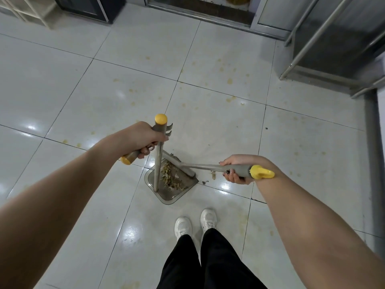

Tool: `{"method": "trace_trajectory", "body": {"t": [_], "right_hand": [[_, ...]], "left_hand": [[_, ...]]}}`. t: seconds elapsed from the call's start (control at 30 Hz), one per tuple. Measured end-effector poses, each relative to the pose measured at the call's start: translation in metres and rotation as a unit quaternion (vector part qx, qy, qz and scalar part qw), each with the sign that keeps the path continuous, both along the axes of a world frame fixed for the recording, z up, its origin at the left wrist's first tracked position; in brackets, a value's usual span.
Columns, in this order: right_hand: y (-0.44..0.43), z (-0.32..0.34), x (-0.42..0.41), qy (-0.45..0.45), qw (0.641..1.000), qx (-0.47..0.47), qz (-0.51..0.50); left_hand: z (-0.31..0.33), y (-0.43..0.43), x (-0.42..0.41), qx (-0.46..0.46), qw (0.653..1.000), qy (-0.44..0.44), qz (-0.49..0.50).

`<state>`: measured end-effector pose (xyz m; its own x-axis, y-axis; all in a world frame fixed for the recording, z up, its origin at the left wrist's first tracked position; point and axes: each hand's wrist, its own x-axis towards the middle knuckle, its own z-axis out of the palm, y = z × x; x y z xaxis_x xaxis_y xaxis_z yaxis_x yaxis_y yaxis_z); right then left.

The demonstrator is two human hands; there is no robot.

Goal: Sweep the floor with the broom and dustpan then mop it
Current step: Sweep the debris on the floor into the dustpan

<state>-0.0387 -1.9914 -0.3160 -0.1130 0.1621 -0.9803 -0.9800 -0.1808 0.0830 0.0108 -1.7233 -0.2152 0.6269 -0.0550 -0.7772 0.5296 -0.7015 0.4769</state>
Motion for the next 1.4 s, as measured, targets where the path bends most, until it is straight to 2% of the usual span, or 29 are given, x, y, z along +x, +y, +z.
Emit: {"method": "trace_trajectory", "body": {"t": [0.3, 0.53, 0.67, 0.83, 1.03, 1.4], "right_hand": [[0.044, -0.048, -0.034, -0.046, 0.995, -0.046, -0.076], [0.080, -0.035, -0.037, -0.034, 0.996, 0.024, -0.083], [0.064, -0.015, -0.028, -0.005, 0.999, 0.033, -0.038], [0.037, 0.004, -0.033, -0.027, 0.999, -0.018, -0.017], [0.023, 0.008, -0.058, -0.054, 0.994, -0.038, -0.090], [-0.011, 0.003, -0.091, -0.101, 0.986, -0.073, -0.115]], "left_hand": [[-0.005, 0.022, -0.005, 0.000, 1.000, -0.003, 0.006], [-0.006, 0.020, -0.011, -0.007, 1.000, -0.004, 0.002], [-0.005, 0.010, -0.014, -0.024, 1.000, -0.004, -0.008], [-0.004, 0.013, -0.028, -0.032, 0.999, -0.003, -0.008], [0.001, 0.025, -0.047, -0.022, 1.000, 0.013, -0.015], [0.015, 0.026, -0.102, -0.027, 0.999, 0.007, 0.019]]}}
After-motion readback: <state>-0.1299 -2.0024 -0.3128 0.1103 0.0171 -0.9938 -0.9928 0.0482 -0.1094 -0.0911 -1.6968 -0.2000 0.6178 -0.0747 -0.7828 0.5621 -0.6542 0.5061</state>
